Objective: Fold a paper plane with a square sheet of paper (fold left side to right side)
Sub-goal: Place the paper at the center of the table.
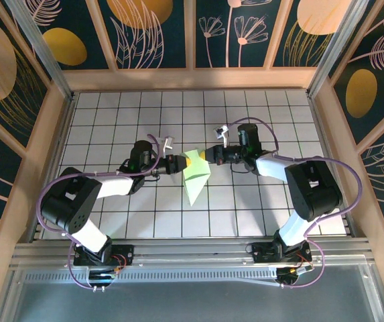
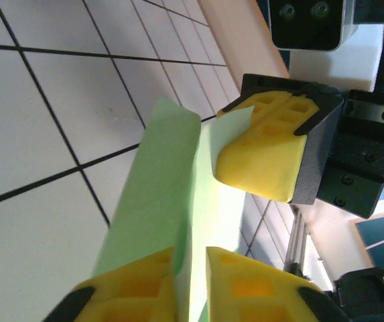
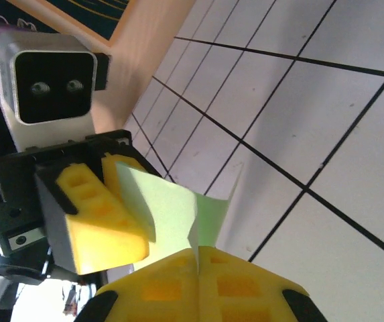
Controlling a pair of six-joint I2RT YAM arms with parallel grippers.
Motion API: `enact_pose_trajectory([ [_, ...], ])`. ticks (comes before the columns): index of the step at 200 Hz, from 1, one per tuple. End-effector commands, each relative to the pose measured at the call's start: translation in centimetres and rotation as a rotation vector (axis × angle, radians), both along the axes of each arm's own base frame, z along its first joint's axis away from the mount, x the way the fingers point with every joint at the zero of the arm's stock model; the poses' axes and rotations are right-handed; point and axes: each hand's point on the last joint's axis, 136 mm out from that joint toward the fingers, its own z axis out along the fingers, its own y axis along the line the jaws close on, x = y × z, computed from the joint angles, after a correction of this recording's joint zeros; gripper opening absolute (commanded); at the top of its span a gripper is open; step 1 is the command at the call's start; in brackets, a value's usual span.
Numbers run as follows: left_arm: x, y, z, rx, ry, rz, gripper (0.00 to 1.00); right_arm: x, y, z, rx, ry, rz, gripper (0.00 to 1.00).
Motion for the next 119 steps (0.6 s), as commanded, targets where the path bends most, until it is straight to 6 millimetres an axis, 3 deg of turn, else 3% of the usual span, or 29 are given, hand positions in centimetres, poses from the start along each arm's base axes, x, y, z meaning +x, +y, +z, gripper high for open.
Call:
enact_pose_trajectory([
  [1, 1.2, 1.4, -0.8, 0.108, -0.03, 0.085, 0.42, 0.9, -0.1, -1.4, -0.045, 0.043, -0.048, 0.0],
  [31, 2.2, 4.7, -0.3, 0.299, -0.093, 0.234, 0.5, 2.0, -1.2, -3.8, -0.117, 0.169, -0.179, 0.0],
  [52, 1.6, 5.1, 1.1, 0.42, -0.154, 0.254, 0.5, 2.8, -2.0, -4.7, -0.167, 0.249, -0.265, 0.0],
  [86, -0.7, 2.3, 1.4, 0.585, -0.202, 0.182, 0.5, 3.7, -3.8, -5.9, -0.185, 0.409, -0.38, 0.0],
  [119, -3.7, -1.6, -0.2, 0.72, -0.228, 0.099, 0.54, 4.6, -4.9, -6.3, -0.194, 0.482, -0.45, 0.0],
])
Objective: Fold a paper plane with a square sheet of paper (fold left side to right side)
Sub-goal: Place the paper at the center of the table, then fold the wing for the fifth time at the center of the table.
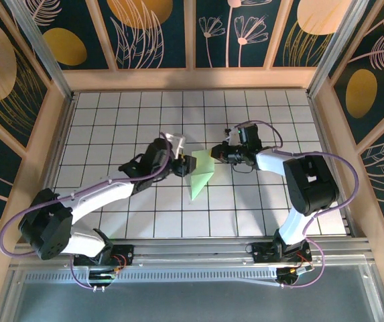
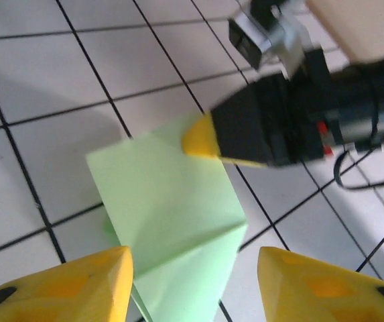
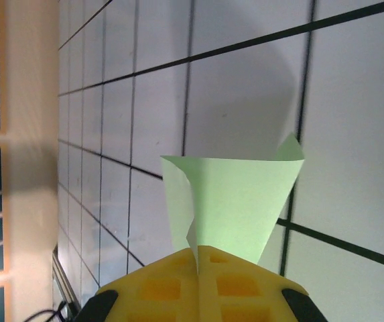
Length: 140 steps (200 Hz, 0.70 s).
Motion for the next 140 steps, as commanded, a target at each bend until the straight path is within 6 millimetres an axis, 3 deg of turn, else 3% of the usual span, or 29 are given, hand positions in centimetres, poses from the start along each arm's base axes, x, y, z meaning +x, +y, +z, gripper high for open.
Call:
enact_pose_trajectory([
  [1, -2.0, 0.0, -3.8, 0.239, 0.033, 0.004, 0.54, 0.8, -1.1, -1.1, -0.027, 0.109, -0.091, 0.0],
  [18, -3.8, -1.9, -5.5, 0.309, 0.048, -0.032, 0.56, 1.1, -1.4, -1.3, -0.029, 0.133, -0.112, 0.0],
  [21, -3.8, -2.7, -4.8, 0.302, 0.035, -0.038, 0.57, 1.1, -1.5, -1.3, -0.028, 0.137, -0.115, 0.0],
  [32, -4.5, -4.0, -5.3, 0.344, 0.028, -0.053, 0.58, 1.2, -1.7, -1.6, -0.031, 0.148, -0.128, 0.0],
  [48, -5.3, -5.0, -6.6, 0.418, 0.021, -0.064, 0.6, 1.4, -1.9, -1.9, -0.033, 0.161, -0.141, 0.0],
  [79, -5.4, -4.9, -9.1, 0.557, 0.008, -0.046, 0.63, 1.6, -1.8, -2.0, -0.021, 0.169, -0.147, 0.0],
  [140, -3.8, -4.3, -10.7, 0.677, -0.041, 0.01, 0.69, 1.7, -1.8, -1.9, -0.026, 0.17, -0.145, 0.0],
])
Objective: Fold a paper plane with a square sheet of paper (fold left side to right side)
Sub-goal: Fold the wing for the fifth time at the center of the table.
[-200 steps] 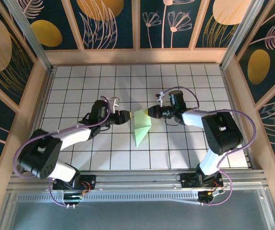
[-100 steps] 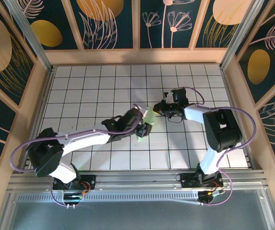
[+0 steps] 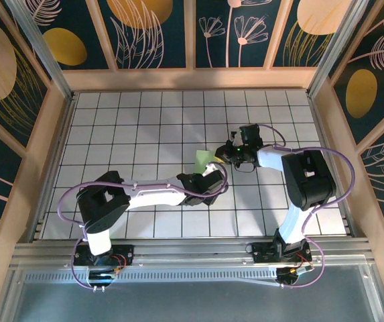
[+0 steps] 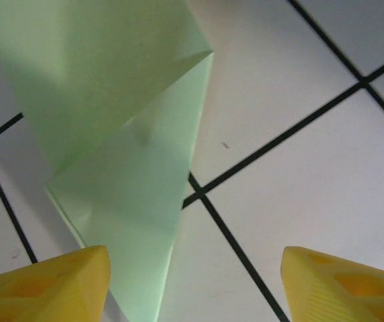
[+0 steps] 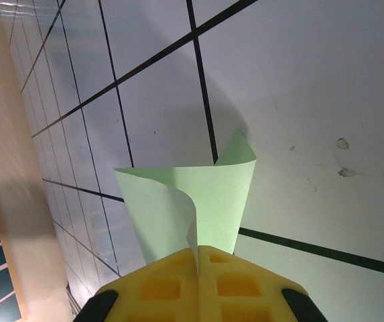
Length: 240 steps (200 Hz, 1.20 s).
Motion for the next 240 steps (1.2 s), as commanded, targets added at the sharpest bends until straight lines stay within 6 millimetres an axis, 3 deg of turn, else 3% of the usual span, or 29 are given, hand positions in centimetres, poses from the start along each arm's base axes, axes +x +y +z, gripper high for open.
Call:
enact_pose_trajectory([
  [1, 1.1, 0.7, -0.1, 0.077, -0.049, 0.03, 0.69, 0.9, -0.2, 0.4, -0.004, 0.0, -0.014, 0.0],
  [35, 1.7, 1.2, -1.1, 0.147, -0.076, 0.04, 0.63, 0.8, -0.3, 0.1, -0.015, 0.005, -0.018, 0.0],
  [160, 2.2, 1.8, -1.7, 0.174, -0.103, 0.073, 0.1, 0.5, -0.9, -0.5, -0.043, 0.011, -0.015, 0.0],
  [216, 2.2, 1.8, -1.6, 0.169, -0.105, 0.073, 0.0, 0.7, -1.5, 0.2, -0.038, -0.018, -0.013, 0.0],
  [240, 2.1, 1.4, -1.8, 0.13, -0.077, 0.06, 0.0, 1.6, -3.4, 2.1, -0.047, -0.097, -0.056, 0.2],
])
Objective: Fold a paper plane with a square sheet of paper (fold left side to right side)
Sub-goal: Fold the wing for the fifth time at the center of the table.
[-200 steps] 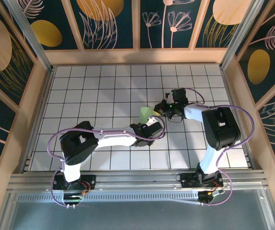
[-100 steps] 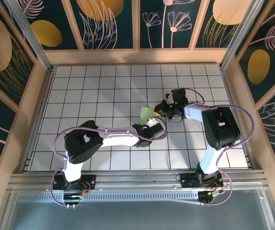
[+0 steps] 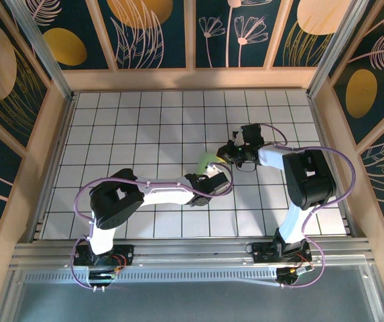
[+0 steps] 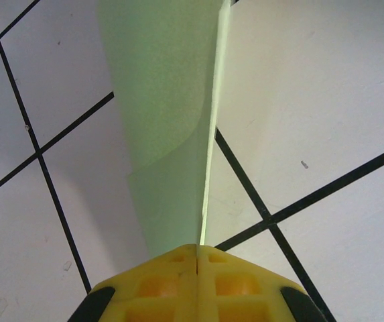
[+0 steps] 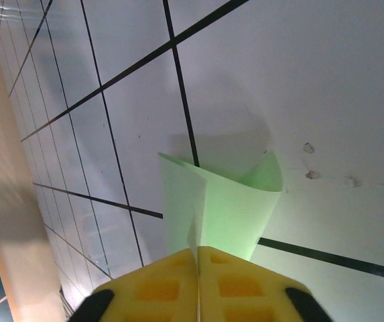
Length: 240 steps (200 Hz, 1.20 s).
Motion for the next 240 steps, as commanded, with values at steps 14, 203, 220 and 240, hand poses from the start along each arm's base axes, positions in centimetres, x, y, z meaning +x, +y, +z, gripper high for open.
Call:
enact_pose_trajectory([
  [14, 0.0, -0.4, -0.4, -0.06, 0.054, -0.014, 0.0, 1.6, -4.3, 3.6, -0.037, -0.162, -0.085, 0.28],
  [203, 3.6, -4.2, 2.1, -1.068, 0.603, -0.007, 0.0, -4.3, -9.6, 3.7, -0.007, -0.313, -0.15, 0.49],
  [220, 3.6, -4.2, 2.2, -1.143, 0.634, 0.007, 0.0, -4.3, -9.0, 3.5, -0.002, -0.309, -0.135, 0.49],
  [240, 3.7, -4.0, 2.2, -1.21, 0.66, 0.031, 0.0, -4.2, -8.0, 3.2, 0.003, -0.299, -0.118, 0.49],
])
